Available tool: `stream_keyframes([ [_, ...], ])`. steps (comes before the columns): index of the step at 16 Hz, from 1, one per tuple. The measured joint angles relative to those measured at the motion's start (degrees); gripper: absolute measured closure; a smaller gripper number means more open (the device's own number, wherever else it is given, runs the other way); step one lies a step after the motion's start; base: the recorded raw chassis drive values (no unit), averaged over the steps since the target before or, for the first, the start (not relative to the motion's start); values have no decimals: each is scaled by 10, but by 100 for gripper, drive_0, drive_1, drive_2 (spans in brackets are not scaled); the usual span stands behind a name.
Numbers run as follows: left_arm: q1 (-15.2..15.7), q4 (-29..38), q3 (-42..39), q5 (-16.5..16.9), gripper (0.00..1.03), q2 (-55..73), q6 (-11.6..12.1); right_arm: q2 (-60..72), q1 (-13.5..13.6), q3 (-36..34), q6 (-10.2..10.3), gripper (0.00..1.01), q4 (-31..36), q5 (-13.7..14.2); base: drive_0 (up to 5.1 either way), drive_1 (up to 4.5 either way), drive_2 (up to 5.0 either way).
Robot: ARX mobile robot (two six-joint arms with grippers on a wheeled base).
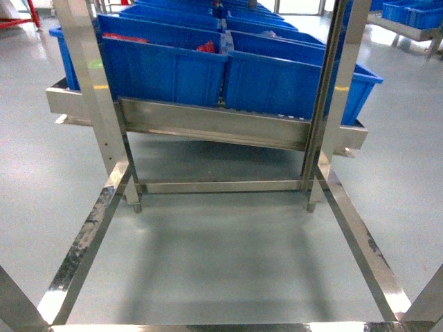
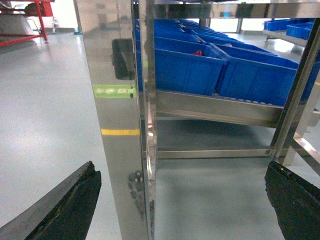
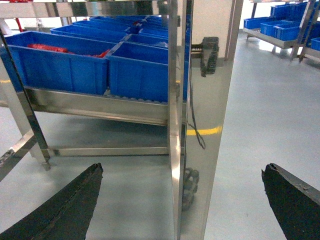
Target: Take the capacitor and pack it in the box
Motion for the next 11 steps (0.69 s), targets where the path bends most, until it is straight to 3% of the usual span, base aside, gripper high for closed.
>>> stream_keyframes([
  [11,0,0,0,0,5,0,0,0,0,0,0,3,0,0,0,0,0],
])
